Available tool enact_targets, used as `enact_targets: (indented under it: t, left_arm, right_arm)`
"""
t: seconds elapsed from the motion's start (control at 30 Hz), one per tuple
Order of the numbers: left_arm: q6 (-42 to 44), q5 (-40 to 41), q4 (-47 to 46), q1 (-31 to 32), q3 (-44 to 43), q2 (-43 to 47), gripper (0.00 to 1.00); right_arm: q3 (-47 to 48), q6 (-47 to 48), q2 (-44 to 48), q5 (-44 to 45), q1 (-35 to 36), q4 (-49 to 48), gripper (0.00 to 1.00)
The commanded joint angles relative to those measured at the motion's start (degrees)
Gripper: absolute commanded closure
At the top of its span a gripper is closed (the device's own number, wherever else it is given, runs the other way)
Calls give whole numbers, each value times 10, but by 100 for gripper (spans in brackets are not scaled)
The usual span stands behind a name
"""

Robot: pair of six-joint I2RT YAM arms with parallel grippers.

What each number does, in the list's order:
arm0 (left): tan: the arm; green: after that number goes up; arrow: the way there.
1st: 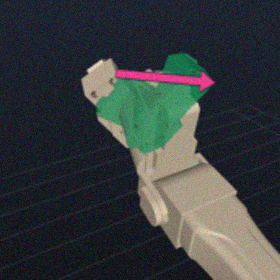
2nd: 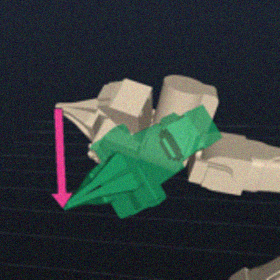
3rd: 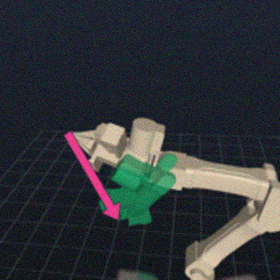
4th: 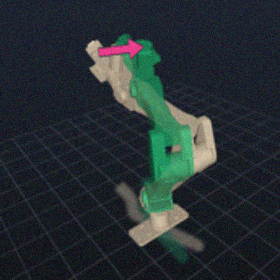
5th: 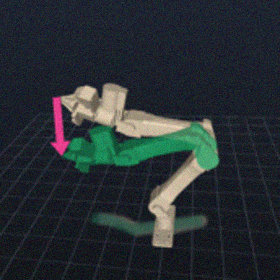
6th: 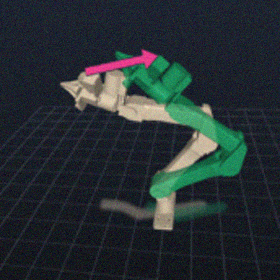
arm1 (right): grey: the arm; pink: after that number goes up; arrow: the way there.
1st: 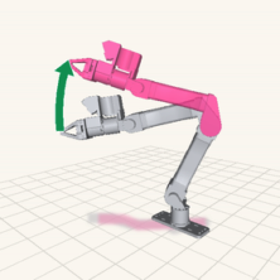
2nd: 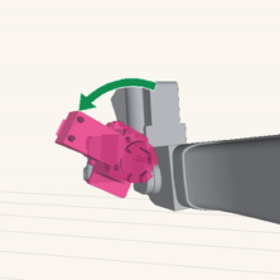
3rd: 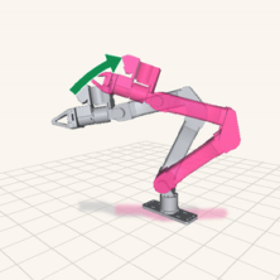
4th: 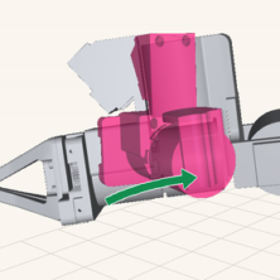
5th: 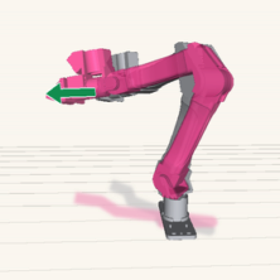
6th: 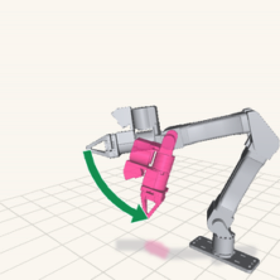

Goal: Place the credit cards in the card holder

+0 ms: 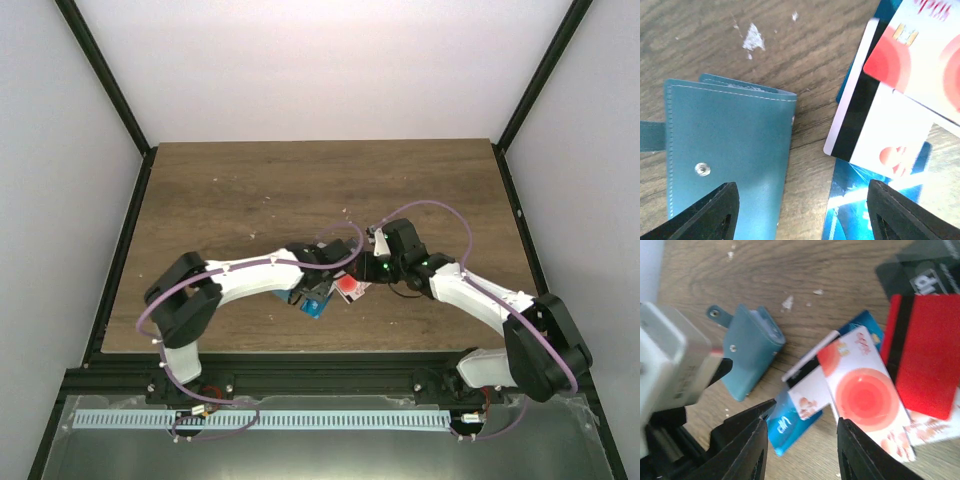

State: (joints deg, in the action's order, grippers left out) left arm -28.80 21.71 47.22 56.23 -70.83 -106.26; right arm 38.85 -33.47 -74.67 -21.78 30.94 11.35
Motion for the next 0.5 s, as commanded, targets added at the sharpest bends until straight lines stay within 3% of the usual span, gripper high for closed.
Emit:
enact_targets:
  t: [0.0, 0.23, 0.37, 0.47]
  left_arm:
    - [24, -90, -55, -42, 36, 86, 28]
    - [42, -157, -88, -134, 101, 183, 38]
    - [33, -183, -116, -210, 142, 218, 48]
    - [29, -193, -139, -249, 165, 233, 49]
  right_arm:
    - [38, -6, -28, -81, -5, -48, 61]
    - [82, -31, -98, -143, 53, -121, 63]
    - [136, -32, -168, -162, 86, -143, 67]
    - [185, -23, -224, -173, 98, -143, 69]
